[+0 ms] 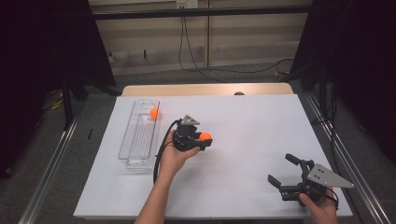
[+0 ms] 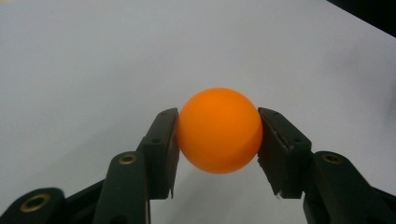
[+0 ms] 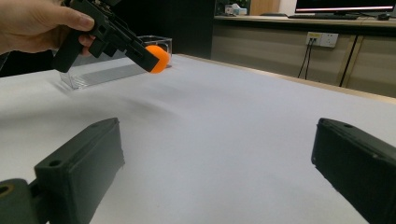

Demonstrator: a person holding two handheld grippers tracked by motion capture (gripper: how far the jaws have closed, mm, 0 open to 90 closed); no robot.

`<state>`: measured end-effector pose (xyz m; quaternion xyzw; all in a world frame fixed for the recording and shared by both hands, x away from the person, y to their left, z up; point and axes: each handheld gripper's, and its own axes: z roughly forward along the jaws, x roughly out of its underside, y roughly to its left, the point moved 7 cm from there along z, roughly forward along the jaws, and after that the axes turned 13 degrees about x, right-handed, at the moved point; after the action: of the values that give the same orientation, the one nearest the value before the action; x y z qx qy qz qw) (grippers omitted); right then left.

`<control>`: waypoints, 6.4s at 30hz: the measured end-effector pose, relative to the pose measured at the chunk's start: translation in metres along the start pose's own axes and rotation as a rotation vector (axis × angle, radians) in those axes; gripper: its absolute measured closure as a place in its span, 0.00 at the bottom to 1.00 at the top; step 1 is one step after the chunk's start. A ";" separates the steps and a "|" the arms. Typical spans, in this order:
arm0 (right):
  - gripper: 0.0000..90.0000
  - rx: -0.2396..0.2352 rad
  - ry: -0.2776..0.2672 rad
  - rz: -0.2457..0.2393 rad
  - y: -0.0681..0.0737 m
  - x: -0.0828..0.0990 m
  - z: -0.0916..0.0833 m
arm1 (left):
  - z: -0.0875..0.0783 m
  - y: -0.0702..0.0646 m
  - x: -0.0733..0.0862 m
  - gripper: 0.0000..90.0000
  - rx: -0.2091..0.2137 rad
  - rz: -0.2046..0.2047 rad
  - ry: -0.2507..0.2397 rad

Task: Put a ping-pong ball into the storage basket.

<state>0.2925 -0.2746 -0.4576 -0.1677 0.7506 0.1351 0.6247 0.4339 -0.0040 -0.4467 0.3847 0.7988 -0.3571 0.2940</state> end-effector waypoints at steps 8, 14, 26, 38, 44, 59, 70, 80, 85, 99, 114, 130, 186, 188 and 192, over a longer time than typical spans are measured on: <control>0.02 0.001 -0.004 0.009 0.000 -0.001 0.000 | -0.006 0.003 0.000 0.57 -0.007 -0.002 0.000; 0.02 0.000 -0.005 0.014 0.001 -0.001 0.001 | -0.010 0.003 0.000 0.57 -0.009 -0.007 0.001; 0.02 -0.005 -0.006 0.014 0.002 -0.001 0.001 | -0.017 0.005 0.000 0.57 -0.017 -0.013 -0.004; 0.02 -0.007 -0.005 0.014 0.004 -0.001 0.002 | -0.022 0.007 0.001 0.57 -0.019 -0.018 -0.003; 0.02 -0.010 -0.004 0.014 0.005 -0.001 0.002 | -0.026 0.008 0.001 0.57 -0.017 -0.024 -0.001; 0.02 -0.011 -0.002 0.012 0.005 -0.001 0.003 | -0.034 0.014 0.003 0.57 -0.033 -0.038 -0.003; 0.02 -0.012 -0.001 0.010 0.006 -0.001 0.003 | -0.039 0.017 0.005 0.57 -0.042 -0.050 -0.005; 0.02 -0.012 -0.001 0.010 0.006 -0.001 0.003 | -0.044 0.021 0.006 0.57 -0.055 -0.065 -0.016; 0.02 -0.013 0.000 0.010 0.007 -0.001 0.003 | -0.047 0.024 0.006 0.57 -0.064 -0.068 -0.016; 0.02 -0.015 0.000 0.010 0.007 0.000 0.003 | -0.052 0.029 0.008 0.57 -0.076 -0.076 -0.013; 0.02 -0.015 0.000 0.009 0.006 0.000 0.003 | -0.058 0.034 0.011 0.57 -0.094 -0.096 -0.019; 0.02 -0.015 -0.001 0.009 0.006 -0.001 0.003 | -0.066 0.040 0.013 0.57 -0.110 -0.106 -0.014; 0.02 -0.015 0.000 0.010 0.007 0.000 0.003 | -0.098 0.055 0.017 0.57 -0.189 -0.132 -0.054; 0.02 -0.014 0.000 0.010 0.007 0.000 0.003 | -0.100 0.056 0.017 0.57 -0.196 -0.133 -0.059; 0.02 -0.015 0.000 0.010 0.007 0.000 0.003 | -0.104 0.058 0.018 0.57 -0.206 -0.135 -0.064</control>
<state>0.2926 -0.2671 -0.4578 -0.1686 0.7505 0.1436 0.6226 0.4516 0.1122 -0.4199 0.2863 0.8454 -0.3043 0.3327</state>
